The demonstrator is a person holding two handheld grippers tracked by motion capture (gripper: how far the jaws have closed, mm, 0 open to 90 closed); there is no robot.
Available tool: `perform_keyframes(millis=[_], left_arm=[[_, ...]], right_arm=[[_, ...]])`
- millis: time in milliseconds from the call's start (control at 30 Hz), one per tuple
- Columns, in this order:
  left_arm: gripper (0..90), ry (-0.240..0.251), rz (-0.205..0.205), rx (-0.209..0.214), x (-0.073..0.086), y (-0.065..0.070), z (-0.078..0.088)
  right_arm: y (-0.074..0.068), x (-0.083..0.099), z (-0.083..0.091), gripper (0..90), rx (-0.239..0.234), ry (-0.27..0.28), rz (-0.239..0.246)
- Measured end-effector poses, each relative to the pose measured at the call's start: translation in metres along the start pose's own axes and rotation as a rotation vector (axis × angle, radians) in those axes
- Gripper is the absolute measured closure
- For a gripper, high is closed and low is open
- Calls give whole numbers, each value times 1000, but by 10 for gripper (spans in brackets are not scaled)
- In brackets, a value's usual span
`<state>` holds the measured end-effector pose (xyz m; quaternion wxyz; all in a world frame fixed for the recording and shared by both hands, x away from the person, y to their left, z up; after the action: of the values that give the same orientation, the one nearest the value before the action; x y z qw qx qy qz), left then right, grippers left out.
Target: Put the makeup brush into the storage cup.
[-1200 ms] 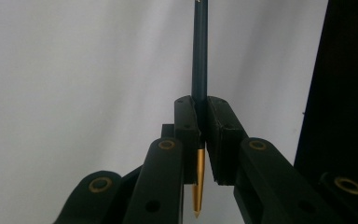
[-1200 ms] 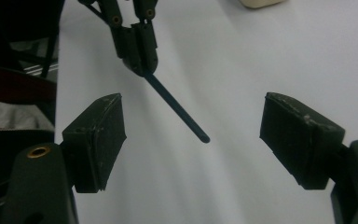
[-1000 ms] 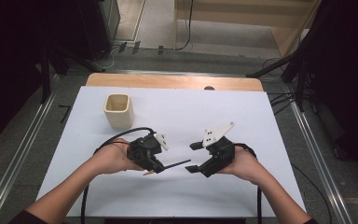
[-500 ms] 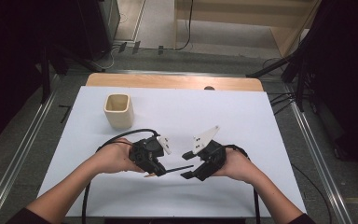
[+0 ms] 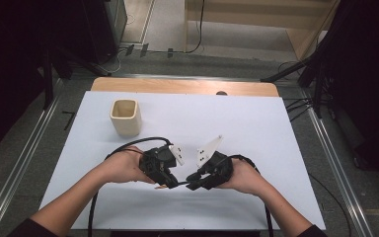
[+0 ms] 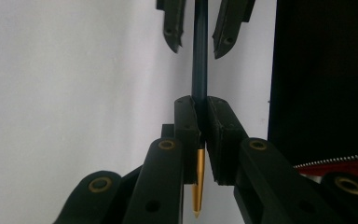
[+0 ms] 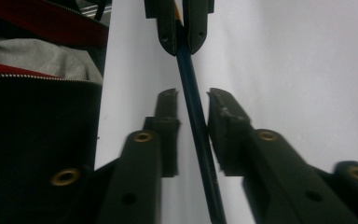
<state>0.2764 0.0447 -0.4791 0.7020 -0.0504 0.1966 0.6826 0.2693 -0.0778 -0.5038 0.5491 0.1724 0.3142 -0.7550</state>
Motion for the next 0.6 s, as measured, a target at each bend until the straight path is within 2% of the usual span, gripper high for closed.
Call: perform_keyframes(millis=[200,267,300,367,467,500,567,600], left_arm=[[839,-3,-14,13,-1,1,-2],[838,-7,-36,13,0,2,-3],[838,-9,-38,17,0,2,-4],[837,-2,-36,23,0,4,-5],[827,-1,-39,28,0,3,-3],[815,3,-24,25,-1,2,-3],[717,26,-6,33,-2,-1,-1],[674,31,5,38,-2,-2,1]], right_arm=[[0,1,-2,819,-32,-18,-21],[-1,2,-2,833,-40,-21,-14],[-1,2,-2,840,-28,-28,-12],[-4,3,-3,844,-54,-27,8],[-4,3,-3,847,-57,-21,9],[-4,3,-2,847,-56,-22,2],[-5,2,-1,847,-54,-13,-5],[-5,2,0,847,-50,-8,6]])
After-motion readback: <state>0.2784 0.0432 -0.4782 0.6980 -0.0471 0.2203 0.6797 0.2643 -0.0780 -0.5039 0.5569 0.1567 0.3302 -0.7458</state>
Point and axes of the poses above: each handheld gripper's, and its own axes: z roughly backward along the jaws, x roughly out of its underside, y roughly to its right, the point moved 7 cm from there along -z, roughly forward along the jaws, and after that the axes turned 6 degrees about -z, right-handed, at the moved point
